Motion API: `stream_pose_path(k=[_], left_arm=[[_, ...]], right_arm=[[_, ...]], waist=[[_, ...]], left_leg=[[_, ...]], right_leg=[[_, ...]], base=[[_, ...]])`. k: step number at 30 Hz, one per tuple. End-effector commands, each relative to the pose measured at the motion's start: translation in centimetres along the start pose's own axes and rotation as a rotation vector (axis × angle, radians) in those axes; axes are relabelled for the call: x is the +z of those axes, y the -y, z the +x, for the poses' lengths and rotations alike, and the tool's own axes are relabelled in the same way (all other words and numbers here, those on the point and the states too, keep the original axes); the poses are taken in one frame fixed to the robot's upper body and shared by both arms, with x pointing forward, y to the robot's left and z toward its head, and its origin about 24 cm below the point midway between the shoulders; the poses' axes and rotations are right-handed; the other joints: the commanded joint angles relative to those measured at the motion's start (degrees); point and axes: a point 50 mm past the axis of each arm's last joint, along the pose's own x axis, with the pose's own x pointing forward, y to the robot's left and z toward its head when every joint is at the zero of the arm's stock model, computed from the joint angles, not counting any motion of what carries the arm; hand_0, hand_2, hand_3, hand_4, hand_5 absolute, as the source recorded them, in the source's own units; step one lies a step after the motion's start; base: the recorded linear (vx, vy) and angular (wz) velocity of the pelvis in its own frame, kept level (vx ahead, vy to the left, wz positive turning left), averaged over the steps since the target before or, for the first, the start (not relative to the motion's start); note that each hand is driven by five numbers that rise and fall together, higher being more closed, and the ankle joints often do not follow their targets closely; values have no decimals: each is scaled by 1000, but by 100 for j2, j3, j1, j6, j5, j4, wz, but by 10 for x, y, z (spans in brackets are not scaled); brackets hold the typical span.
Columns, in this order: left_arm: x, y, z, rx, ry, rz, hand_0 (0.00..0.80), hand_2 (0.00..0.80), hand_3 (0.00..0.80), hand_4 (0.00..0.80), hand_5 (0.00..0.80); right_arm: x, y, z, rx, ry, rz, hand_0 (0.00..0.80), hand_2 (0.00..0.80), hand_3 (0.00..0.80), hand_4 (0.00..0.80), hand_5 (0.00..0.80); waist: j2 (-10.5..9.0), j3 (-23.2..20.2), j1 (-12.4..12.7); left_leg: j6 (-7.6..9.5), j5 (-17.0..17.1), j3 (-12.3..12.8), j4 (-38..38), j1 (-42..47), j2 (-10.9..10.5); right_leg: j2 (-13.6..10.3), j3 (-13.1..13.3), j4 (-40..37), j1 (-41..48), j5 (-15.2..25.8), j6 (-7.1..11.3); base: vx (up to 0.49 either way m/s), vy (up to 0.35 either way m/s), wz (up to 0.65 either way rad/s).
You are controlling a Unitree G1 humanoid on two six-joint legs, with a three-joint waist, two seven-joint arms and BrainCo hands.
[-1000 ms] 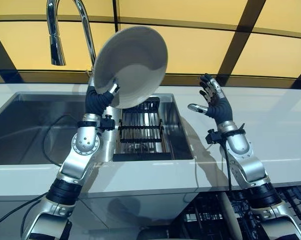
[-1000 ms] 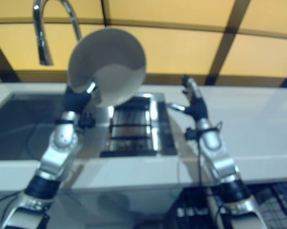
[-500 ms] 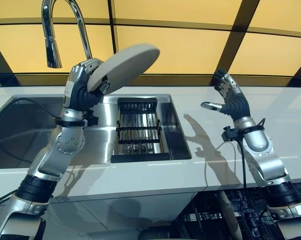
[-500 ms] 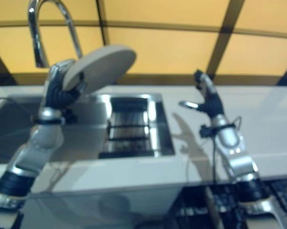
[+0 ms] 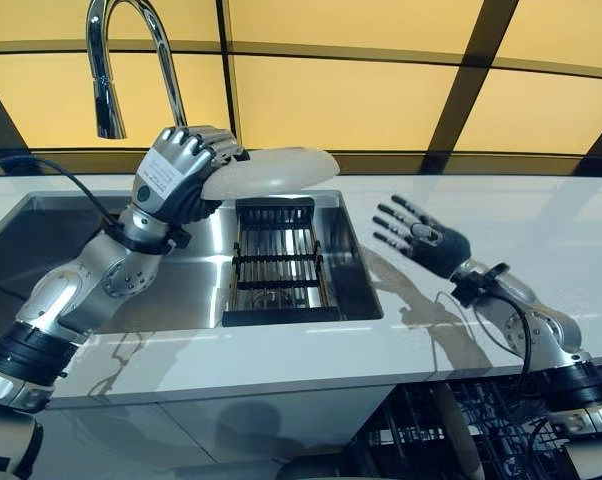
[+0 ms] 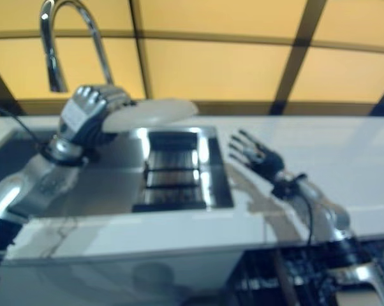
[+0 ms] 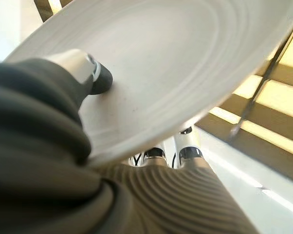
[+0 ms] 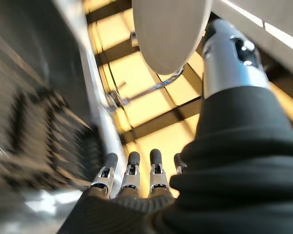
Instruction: Take plates into dishwasher
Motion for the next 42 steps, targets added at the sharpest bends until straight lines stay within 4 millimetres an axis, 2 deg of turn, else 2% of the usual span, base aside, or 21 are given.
stream_pose_path(k=[1,6,11,19,27,36,42], left_arm=[[-15,-25,24,117,54,121,800,800,800,800,800],[-11,-34,28,162,146,185,800,800,800,800,800],[-7,-39,29,224,210,216,800,800,800,800,800],[5,-38,38,266,309,220,800,800,800,800,800],[18,-27,45,301,375,162,800,800,800,800,800],[33,-19,54,271,434,129,800,800,800,800,800],[39,-13,55,212,468,121,800,800,800,800,800]], right_arm=[[13,-10,1,81,59,205,0,0,0,0,0],[12,-30,7,150,117,470,0,0,0,0,0],[7,-52,13,232,131,628,0,0,0,0,0],[-5,-74,27,331,136,692,0,0,0,0,0],[-21,-79,36,295,66,728,0,0,0,0,0],[-25,-89,43,322,24,715,0,0,0,0,0],[-20,-89,41,309,38,692,0,0,0,0,0]], waist=[[167,-260,13],[193,-275,1],[241,-290,1],[291,-280,26],[301,-281,18],[288,-265,4],[280,-256,6]], left_leg=[[-44,-376,62,15,-63,-139],[-39,-365,68,15,-86,-141],[-22,-359,91,15,-103,-142],[-7,-361,90,15,-111,-155],[-3,-349,78,15,-126,-160],[-4,-343,63,15,-96,-156],[-5,-341,38,15,-100,-155]], right_leg=[[339,-197,23,118,-339,63],[343,-181,23,96,-333,75],[342,-168,23,74,-333,83],[342,-181,23,61,-333,94],[349,-153,23,51,-328,96],[378,-107,23,72,-319,73],[385,-101,23,71,-316,79]], base=[[0,0,0],[0,0,0],[0,0,0],[0,0,0],[0,0,0],[0,0,0],[0,0,0]])
